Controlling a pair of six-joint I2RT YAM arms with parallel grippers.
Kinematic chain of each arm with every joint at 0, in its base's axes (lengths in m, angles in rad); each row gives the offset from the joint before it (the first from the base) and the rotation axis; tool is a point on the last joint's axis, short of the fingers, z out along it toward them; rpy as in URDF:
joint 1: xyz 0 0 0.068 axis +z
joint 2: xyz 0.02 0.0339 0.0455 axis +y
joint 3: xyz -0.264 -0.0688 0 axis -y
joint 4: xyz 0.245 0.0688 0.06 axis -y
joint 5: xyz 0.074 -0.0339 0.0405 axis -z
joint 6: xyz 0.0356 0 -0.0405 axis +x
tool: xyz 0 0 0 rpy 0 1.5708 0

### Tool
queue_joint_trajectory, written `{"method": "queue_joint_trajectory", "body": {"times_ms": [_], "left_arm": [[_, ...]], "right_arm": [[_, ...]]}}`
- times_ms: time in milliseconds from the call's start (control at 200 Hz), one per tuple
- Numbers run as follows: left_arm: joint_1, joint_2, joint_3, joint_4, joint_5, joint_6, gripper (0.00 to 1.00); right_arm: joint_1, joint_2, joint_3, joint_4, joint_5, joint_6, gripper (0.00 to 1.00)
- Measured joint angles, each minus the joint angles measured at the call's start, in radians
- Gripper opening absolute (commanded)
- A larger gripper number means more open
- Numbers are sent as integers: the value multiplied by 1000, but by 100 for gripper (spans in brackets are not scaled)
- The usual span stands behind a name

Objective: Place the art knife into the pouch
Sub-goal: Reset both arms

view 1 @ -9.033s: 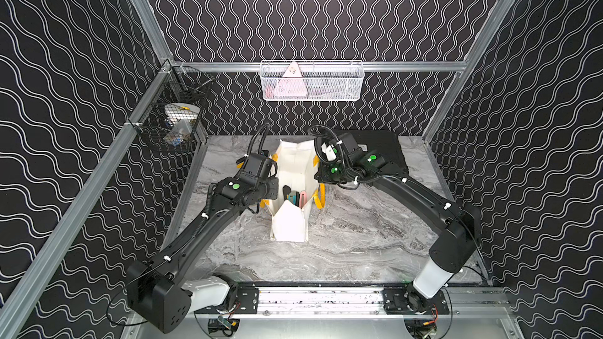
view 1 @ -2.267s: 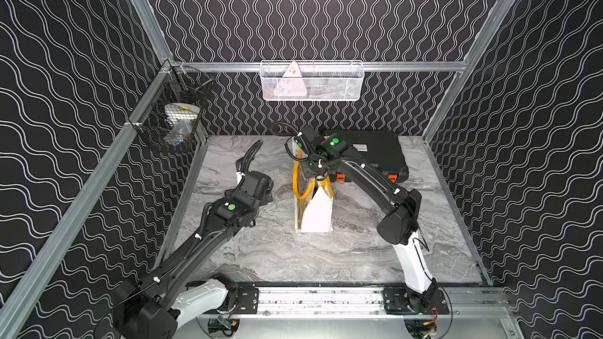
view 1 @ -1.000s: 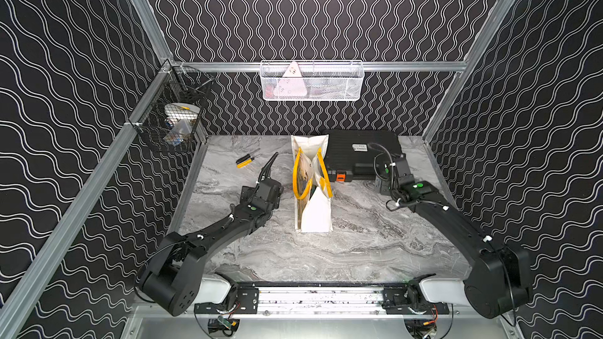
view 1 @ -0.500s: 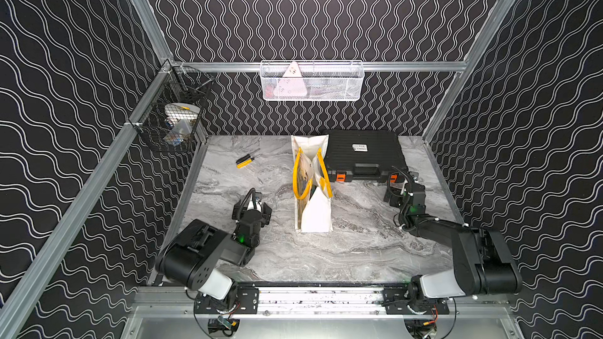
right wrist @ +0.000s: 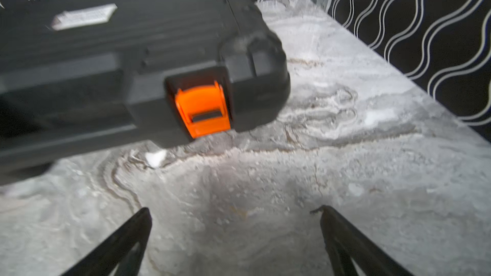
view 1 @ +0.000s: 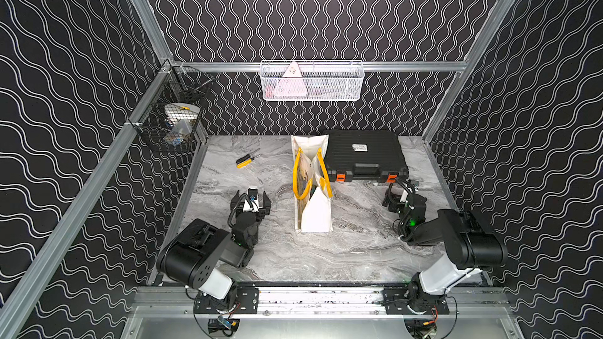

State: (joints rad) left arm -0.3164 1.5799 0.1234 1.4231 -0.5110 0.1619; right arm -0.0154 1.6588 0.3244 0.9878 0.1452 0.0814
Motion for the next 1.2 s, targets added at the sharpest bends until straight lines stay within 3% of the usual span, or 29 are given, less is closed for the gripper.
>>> {"method": "queue_joint_trajectory", "body": {"times_ms": [135, 335, 630, 805, 1201], "left_arm": [[45, 123, 15, 19, 66, -4, 98], [91, 140, 54, 10, 153, -11, 98], [285, 69, 230, -296, 450, -90, 98], [298, 70, 243, -390, 467, -137, 98], [298, 70, 243, -415, 473, -160, 98]], "right_arm": [[-3, -5, 46, 9, -31, -8, 100], [-5, 2, 80, -26, -34, -10, 100], [-5, 3, 82, -41, -34, -3, 100], [-6, 3, 82, -41, -34, -3, 100], [-6, 3, 82, -41, -34, -3, 100]]}}
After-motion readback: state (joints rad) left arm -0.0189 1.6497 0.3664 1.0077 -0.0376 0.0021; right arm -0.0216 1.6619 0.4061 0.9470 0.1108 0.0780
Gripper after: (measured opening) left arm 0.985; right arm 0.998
